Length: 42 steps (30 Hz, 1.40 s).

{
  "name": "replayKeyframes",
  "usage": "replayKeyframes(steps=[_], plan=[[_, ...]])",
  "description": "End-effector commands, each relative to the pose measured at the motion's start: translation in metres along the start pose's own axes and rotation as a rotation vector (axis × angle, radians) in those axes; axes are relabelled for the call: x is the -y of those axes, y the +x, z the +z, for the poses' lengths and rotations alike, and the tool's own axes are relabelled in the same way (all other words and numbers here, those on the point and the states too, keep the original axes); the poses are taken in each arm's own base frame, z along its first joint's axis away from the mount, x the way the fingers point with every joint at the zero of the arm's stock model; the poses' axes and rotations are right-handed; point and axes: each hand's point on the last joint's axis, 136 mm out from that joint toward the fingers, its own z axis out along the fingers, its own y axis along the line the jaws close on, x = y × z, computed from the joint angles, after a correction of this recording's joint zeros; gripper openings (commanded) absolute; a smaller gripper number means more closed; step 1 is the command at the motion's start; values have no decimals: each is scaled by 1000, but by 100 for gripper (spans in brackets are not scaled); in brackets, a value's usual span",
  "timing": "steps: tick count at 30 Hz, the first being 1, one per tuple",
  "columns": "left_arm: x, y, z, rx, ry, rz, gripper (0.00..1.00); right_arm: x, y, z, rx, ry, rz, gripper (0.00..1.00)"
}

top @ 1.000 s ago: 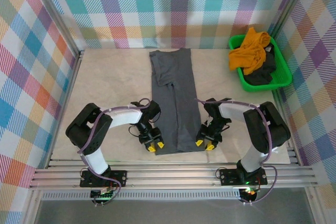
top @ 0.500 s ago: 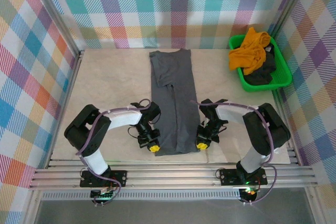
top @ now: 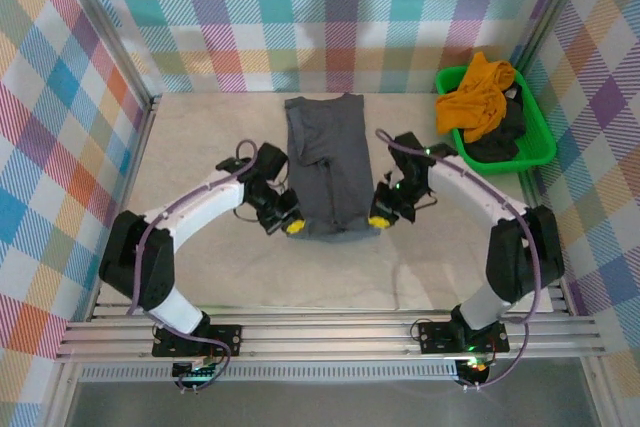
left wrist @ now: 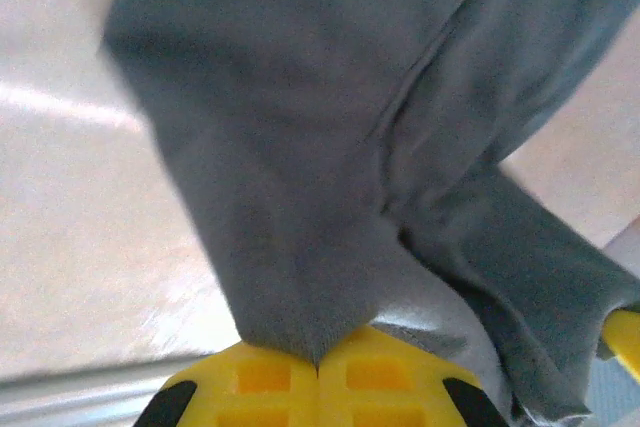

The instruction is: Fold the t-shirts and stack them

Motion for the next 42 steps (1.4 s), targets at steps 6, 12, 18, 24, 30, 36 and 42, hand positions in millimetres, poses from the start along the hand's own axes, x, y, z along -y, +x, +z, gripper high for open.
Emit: replayKeyframes(steps=[6, 12, 18, 24, 30, 36, 42], plan=[[43, -101, -17, 151, 89, -66, 0, -38, -99, -17, 131, -27, 13, 0], [56, -162, -11, 214, 104, -75, 0, -48, -160, -2, 153, -26, 33, 0], [72, -210, 9, 228, 125, -48, 31, -45, -201, 21, 131, -42, 62, 32], [51, -193, -19, 296, 49, -57, 69, -47, -205, -15, 252, -15, -17, 60], [-11, -120, -4, 242, 78, -241, 68, -19, -151, -16, 241, -25, 23, 62], [-3, -95, 31, 179, 146, -313, 66, 4, -104, 29, 118, -83, 128, 58], [-16, -99, 61, 161, 97, -373, 60, 20, -96, 61, 47, -89, 217, 56]])
